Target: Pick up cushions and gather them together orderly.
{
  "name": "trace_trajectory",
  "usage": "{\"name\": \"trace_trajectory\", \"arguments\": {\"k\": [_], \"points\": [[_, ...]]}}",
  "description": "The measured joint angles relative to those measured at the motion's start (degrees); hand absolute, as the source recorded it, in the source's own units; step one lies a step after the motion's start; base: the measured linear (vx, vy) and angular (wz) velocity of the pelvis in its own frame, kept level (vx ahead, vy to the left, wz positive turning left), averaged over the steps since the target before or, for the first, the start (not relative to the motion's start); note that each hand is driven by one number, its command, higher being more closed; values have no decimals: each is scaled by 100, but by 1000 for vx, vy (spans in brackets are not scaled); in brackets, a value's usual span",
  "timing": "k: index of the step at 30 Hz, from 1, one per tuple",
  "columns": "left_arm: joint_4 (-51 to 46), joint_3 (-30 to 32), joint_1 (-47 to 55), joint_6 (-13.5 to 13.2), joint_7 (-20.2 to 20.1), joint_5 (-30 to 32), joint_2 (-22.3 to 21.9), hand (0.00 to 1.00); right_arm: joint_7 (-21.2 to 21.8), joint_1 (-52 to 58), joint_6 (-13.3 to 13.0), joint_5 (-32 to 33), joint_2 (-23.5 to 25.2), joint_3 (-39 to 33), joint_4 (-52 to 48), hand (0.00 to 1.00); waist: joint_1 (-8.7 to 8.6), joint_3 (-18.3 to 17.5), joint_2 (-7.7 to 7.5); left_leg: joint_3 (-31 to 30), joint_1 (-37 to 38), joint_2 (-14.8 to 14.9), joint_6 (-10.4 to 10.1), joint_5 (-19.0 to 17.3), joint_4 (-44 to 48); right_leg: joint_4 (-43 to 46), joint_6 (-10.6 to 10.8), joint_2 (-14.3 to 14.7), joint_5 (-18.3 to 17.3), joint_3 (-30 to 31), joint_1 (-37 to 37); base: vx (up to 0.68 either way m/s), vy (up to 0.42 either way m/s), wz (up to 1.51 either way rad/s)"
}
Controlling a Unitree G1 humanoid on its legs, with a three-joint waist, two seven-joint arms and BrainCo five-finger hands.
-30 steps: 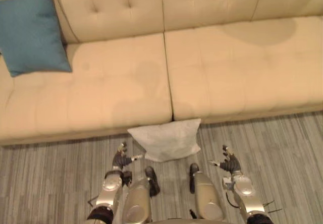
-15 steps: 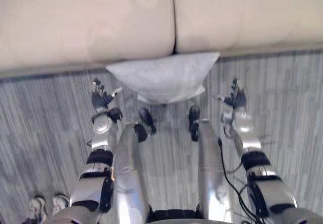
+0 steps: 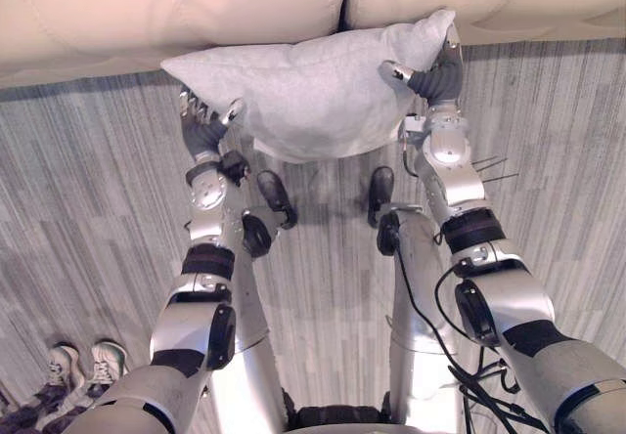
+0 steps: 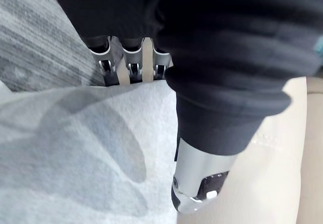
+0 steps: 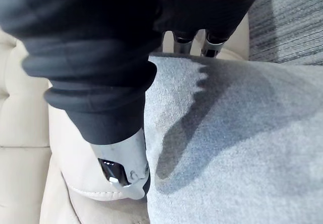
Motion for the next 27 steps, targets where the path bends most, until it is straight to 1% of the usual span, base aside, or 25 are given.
{"name": "trace_trajectory", "arguments": {"k": [6, 9, 11, 13, 18, 20, 21, 22, 23, 24, 25, 27], "points": [[-2, 0, -70, 5, 69, 0, 121, 100, 22, -5, -3, 323, -19, 37, -87, 100, -6, -1, 2, -53, 0, 1, -40, 39, -43, -30, -3, 4, 2, -56, 26, 0, 0, 0], [-156, -45, -107, 5, 118, 0, 192, 100, 84, 133, -17, 419, -25, 47, -349, 100, -14, -4, 6, -102, 27, 0, -69, 75, -66, -63, -21, 10, 12, -96, 97, 0, 0, 0], [-340, -266, -83, 5, 180, 0, 212, 100, 155, 423, -134, 458, -19, 65, -585, 100, -10, -5, 5, -110, 197, -18, -77, 152, -225, -219, -77, 8, 64, -147, 289, -29, 11, 3], [-574, -373, 16, 4, 189, 0, 205, 100, 160, 562, -186, 463, 4, 73, -632, 100, -12, -9, 4, -109, 394, -34, -104, 229, -418, -415, -101, 12, 124, -198, 505, -34, -4, 3], [-1537, -719, 681, -53, 303, 11, 118, 100, 171, 1401, -230, 461, 48, 266, -1476, 100, -3, -21, -3, 22, 1545, -128, -273, 433, -1293, -1202, -140, 43, 275, -266, 1602, -22, -40, 1], [-1985, -967, 1114, -91, 369, 28, -32, 100, 169, 1954, -230, 462, 100, 266, -1913, 100, 9, -42, 2, 35, 2248, -174, -311, 458, -1648, -1548, -164, 36, 295, -353, 2336, 69, -60, 7], [-2203, -1159, 1494, -207, 396, 49, -187, 100, 169, 2384, -272, 462, 128, 267, -2146, 100, 6, -271, 3, 59, 2568, -220, -317, 461, -1846, -1739, -157, 20, 288, -374, 2664, 98, -50, 9], [-2309, -1233, 1686, -246, 397, 86, -263, 100, 169, 2589, -303, 462, 143, 266, -2270, 100, 7, -415, 1, 81, 2689, -225, -326, 465, -1917, -1832, -156, 18, 287, -382, 2792, 159, -8, 4], [-2534, -1368, 2006, -301, 397, 135, -368, 100, 169, 2971, -366, 459, 147, 266, -2627, 100, 13, -521, 0, 130, 3042, -255, -332, 467, -2051, -1960, -149, 2, 284, -389, 3146, 170, 6, 2], [-2715, -1482, 2285, -369, 396, 153, -445, 100, 173, 3324, -458, 457, 164, 266, -3006, 100, 9, -522, 0, 191, 3442, -308, -334, 465, -2189, -2102, -116, -36, 264, -392, 3540, 200, 26, 3], [-2799, -1555, 2437, -396, 394, 157, -468, 100, 182, 3514, -499, 456, 187, 266, -3194, 100, 11, -546, -1, 240, 3638, -330, -334, 464, -2269, -2180, -108, -64, 259, -399, 3729, 143, 42, 7], [-3162, -1790, 3163, -425, 296, 196, -507, 100, 342, 4284, -639, 401, 300, 272, -3857, 100, 14, -804, -5, 353, 4241, -455, -338, 454, -2607, -2518, -39, -135, 231, -401, 4324, 163, 56, 7]]}}
